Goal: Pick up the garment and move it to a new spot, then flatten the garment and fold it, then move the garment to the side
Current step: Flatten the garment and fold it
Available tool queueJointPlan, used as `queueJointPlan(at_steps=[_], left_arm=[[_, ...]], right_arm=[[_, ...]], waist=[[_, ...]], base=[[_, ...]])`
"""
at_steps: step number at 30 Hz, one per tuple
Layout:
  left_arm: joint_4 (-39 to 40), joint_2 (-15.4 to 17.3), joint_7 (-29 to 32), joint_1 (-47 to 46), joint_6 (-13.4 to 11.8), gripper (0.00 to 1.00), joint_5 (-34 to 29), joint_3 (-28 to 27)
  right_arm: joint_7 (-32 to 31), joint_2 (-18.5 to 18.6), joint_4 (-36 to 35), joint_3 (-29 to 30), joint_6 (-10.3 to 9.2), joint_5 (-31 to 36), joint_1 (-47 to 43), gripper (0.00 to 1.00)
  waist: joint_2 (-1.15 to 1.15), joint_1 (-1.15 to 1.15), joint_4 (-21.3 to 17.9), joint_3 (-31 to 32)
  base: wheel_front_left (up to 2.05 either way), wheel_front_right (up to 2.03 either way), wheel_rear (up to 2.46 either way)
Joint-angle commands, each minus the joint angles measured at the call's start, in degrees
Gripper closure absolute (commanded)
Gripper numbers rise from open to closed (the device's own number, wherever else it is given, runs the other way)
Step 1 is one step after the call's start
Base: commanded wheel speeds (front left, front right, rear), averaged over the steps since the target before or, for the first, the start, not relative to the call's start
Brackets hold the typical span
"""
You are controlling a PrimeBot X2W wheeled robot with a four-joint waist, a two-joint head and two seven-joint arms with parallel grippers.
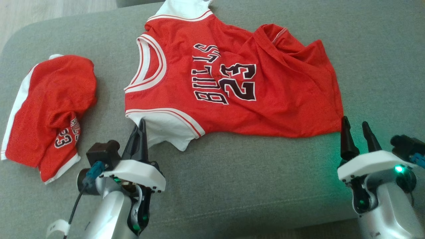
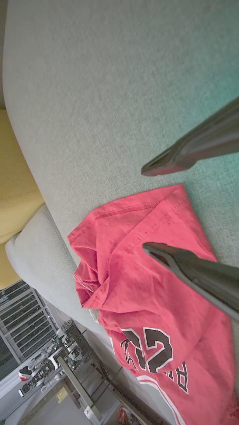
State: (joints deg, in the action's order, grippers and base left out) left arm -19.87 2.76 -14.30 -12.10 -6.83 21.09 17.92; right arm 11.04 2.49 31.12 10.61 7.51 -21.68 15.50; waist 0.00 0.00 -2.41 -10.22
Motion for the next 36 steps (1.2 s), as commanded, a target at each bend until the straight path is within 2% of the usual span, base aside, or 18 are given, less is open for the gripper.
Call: queueJointPlan(at_steps=[1, 6, 17, 28, 35, 36], left_arm=[[1.0, 0.2, -0.7, -2.0, 0.6, 1.0, -0.6, -1.8], [0.8, 0.1, -0.7, -2.4, 0.9, 1.0, 0.0, -0.9], [1.2, 0.1, -0.7, -3.1, 0.2, 1.0, 1.1, 1.0], [1.0, 0.1, -0.7, -3.2, -0.1, 1.0, 1.2, 0.6], [0.9, 0.1, -0.7, -3.1, 0.0, 1.0, 1.2, 0.1], [0.9, 0.1, -0.7, -3.1, 0.0, 1.0, 1.2, 0.1]], right_arm=[[1.2, 0.4, 1.2, -1.7, -0.02, 0.1, 3.7, 0.0], [2.2, 0.4, 8.4, -1.7, -0.02, 2.4, 7.7, 0.0], [3.4, 0.4, 17.6, 0.2, -0.02, 7.1, 12.0, 0.0], [3.9, 0.4, 22.0, 0.2, -0.02, 7.6, 13.7, 0.0], [3.9, 0.4, 22.3, -0.9, -0.02, 7.0, 13.4, 0.0], [3.9, 0.4, 22.4, -1.1, -0.02, 6.9, 13.4, 0.09]], waist=[[0.0, 0.0, 0.3, -0.4], [0.0, 0.0, 1.3, -1.2], [0.0, 0.0, 2.4, -2.5], [0.0, 0.0, 1.9, -2.1], [0.0, 0.0, 1.2, -1.7], [0.0, 0.0, 1.1, -1.6]], base=[[0.0, 0.0, 0.0], [0.0, 0.0, 0.0], [0.0, 0.0, 0.0], [0.0, 0.0, 0.0], [0.0, 0.0, 0.0], [0.0, 0.0, 0.0]])
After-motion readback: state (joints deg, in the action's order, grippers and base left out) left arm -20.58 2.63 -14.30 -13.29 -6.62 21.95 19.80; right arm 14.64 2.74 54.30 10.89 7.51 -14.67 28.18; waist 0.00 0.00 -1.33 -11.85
